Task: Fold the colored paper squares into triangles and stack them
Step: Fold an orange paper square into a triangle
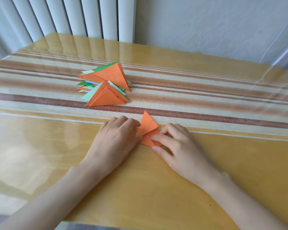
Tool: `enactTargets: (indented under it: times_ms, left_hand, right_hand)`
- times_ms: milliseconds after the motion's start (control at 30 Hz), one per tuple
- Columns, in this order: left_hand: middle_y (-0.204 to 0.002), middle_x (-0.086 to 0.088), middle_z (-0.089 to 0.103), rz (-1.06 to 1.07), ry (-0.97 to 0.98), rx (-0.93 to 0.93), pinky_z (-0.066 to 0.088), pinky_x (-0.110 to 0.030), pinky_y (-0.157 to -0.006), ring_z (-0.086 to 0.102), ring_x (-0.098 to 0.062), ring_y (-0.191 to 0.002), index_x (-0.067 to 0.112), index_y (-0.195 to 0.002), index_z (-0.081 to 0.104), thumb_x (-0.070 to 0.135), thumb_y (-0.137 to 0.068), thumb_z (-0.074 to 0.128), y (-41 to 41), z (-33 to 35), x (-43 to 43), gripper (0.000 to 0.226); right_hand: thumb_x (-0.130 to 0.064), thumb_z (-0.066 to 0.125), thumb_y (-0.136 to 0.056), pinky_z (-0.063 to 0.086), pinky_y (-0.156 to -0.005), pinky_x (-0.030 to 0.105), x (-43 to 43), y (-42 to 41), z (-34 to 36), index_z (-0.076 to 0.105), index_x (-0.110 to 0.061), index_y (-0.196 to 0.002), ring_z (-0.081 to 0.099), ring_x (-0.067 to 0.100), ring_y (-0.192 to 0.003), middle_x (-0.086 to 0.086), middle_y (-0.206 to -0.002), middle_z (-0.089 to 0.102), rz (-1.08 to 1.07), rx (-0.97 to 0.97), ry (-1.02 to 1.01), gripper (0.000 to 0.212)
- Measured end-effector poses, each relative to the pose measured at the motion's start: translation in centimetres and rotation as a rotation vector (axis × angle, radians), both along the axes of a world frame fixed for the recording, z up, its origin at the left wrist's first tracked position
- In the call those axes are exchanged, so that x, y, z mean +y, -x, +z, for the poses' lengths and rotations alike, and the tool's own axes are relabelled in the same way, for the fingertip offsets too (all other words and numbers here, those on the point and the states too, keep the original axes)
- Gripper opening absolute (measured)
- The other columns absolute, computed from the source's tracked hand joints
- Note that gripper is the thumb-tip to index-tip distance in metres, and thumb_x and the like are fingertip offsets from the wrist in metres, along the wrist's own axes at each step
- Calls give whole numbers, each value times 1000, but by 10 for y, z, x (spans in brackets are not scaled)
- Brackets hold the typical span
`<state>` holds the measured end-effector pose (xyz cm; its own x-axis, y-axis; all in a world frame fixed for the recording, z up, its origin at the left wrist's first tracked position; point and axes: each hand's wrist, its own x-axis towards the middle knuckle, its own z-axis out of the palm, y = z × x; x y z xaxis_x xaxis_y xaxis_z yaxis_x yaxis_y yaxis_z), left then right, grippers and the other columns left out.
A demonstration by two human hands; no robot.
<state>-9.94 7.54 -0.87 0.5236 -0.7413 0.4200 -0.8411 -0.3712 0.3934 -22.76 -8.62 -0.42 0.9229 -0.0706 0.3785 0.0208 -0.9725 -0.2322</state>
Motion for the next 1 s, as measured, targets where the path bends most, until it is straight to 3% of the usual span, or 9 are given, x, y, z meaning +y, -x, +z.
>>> enactTargets:
  times_ms: [133, 233, 333, 433, 533, 700, 833, 1000]
  left_hand:
    - [-81, 3, 60, -18, 23, 12, 48, -37, -66, 60, -25, -74, 17, -88, 65, 37, -90, 43, -2, 1, 1, 30]
    - [-78, 5, 64, 45, 105, 132, 48, -33, -63, 61, -18, -71, 15, -85, 64, 32, -90, 51, -2, 6, 2, 22]
    - [-73, 15, 62, 99, 199, 286, 40, -11, -62, 58, 1, -70, 14, -83, 62, 12, -91, 62, 1, 12, 3, 9]
    - [-70, 14, 64, 109, 265, 405, 40, -6, -61, 58, 5, -64, 12, -81, 63, 7, -91, 62, 3, 17, 3, 11]
    - [-69, 7, 69, 72, 379, 650, 49, -18, -61, 61, -4, -61, 13, -84, 64, 5, -90, 63, 2, 18, 2, 10]
    - [-80, -1, 69, 0, 578, 1097, 52, -17, -64, 65, -7, -77, 9, -93, 65, 1, -87, 62, 3, 26, 0, 10]
    - [-87, -4, 69, -90, 638, 1352, 54, -19, -69, 66, -11, -81, 9, -99, 66, 12, -77, 62, 5, 26, 0, 22]
    - [-90, -4, 70, -162, 678, 1447, 56, -21, -77, 65, -10, -83, 7, -98, 66, 10, -76, 60, 7, 27, -3, 23]
  right_hand:
    - [-39, 51, -90, 41, -77, 31, 6, -2, 2, 69, -12, -97, 51, 20, -80, 0, -84, 54, 24, -75, 164, 33]
    - [-48, 54, -86, 44, -83, 30, 9, -5, 3, 63, -12, -117, 52, 19, -93, 0, -99, 58, 42, -76, 157, 48]
    - [-47, 55, -86, 48, -86, 34, 7, -8, 3, 61, -15, -125, 53, 19, -103, 1, -110, 58, 43, -79, 94, 51]
    - [-36, 57, -88, 49, -84, 38, 6, -12, 5, 62, -16, -126, 55, 23, -101, 5, -113, 58, 60, -150, 101, 43]
    - [-22, 60, -88, 49, -84, 38, 8, -13, 7, 60, -20, -129, 55, 27, -97, 9, -117, 57, 87, -234, 128, 41]
    - [-12, 59, -89, 48, -80, 31, 8, -13, 6, 72, -18, -113, 53, 27, -89, 9, -118, 54, 104, -343, 93, 29]
    - [-21, 59, -90, 44, -82, 26, 9, -13, 6, 74, -18, -106, 52, 28, -94, 4, -122, 47, 73, -372, -76, 22]
    - [-40, 61, -85, 42, -96, 32, 15, -14, 10, 71, -34, -87, 47, 18, -111, -11, -120, 45, -103, -344, -585, 12]
